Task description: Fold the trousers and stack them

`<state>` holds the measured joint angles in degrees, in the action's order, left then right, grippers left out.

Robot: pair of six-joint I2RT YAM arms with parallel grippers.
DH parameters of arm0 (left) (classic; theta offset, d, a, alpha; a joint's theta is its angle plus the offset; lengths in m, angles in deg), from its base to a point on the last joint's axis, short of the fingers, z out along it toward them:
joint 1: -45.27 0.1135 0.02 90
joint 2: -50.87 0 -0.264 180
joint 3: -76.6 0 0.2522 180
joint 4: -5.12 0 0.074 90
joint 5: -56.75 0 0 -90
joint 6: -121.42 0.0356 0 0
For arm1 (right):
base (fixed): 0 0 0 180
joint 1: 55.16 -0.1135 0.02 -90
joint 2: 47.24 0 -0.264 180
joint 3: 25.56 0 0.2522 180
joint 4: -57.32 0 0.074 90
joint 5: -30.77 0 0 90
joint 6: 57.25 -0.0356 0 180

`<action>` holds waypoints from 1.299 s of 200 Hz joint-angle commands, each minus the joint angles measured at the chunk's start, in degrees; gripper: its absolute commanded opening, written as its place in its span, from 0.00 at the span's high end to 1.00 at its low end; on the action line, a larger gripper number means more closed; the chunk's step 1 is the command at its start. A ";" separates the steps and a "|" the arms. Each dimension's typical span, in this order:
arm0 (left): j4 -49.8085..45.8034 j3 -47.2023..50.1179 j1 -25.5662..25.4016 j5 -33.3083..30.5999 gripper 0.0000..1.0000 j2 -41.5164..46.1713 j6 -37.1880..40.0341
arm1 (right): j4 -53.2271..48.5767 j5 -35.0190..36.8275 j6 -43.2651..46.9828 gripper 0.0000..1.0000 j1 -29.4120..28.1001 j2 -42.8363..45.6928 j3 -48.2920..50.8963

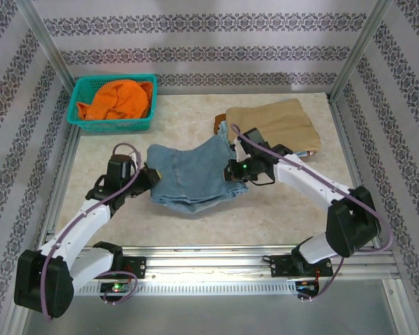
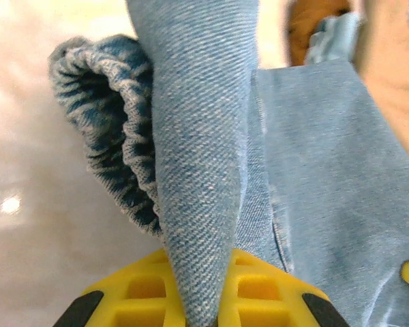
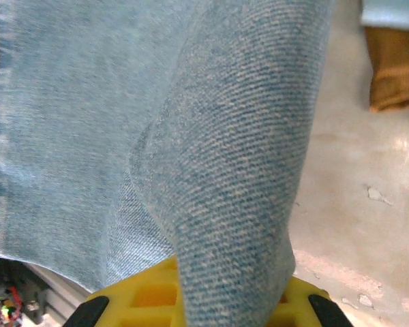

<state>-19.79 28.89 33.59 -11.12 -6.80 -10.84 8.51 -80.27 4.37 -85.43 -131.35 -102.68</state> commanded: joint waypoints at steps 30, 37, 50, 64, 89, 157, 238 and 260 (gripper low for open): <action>-5.77 -10.46 -0.73 0.91 1.00 -0.11 2.37 | -6.11 5.48 3.01 1.00 1.36 3.59 -11.78; -5.36 -11.75 -0.90 1.18 1.00 -0.58 2.22 | -6.96 5.87 3.37 1.00 1.80 3.70 -13.15; -5.28 -15.01 -1.86 0.53 1.00 -2.60 2.77 | -8.92 7.53 4.30 1.00 3.17 3.68 -16.60; -4.33 -19.05 -3.59 -0.43 1.00 -6.47 3.40 | -10.36 10.23 5.51 1.00 5.69 3.46 -19.94; -1.24 -28.48 -6.86 -2.81 1.00 -16.11 5.07 | -12.41 12.58 7.27 1.00 14.17 1.57 -25.48; 2.68 -58.81 -16.07 -5.84 1.00 -44.66 7.53 | -7.86 8.87 6.24 1.00 35.98 -6.50 -32.35; 14.84 -37.66 -21.19 -3.76 0.95 -44.08 -2.47 | -4.17 5.81 4.86 1.00 39.54 -5.79 -19.71; 20.84 -31.78 -21.52 0.15 0.70 -43.24 -5.88 | -4.07 6.38 5.28 1.00 40.06 -6.00 -18.13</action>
<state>-6.46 -8.01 12.21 -15.84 -53.29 -12.24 -2.07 -78.63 10.16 -47.44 -139.46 -121.54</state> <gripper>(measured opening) 0.201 0.107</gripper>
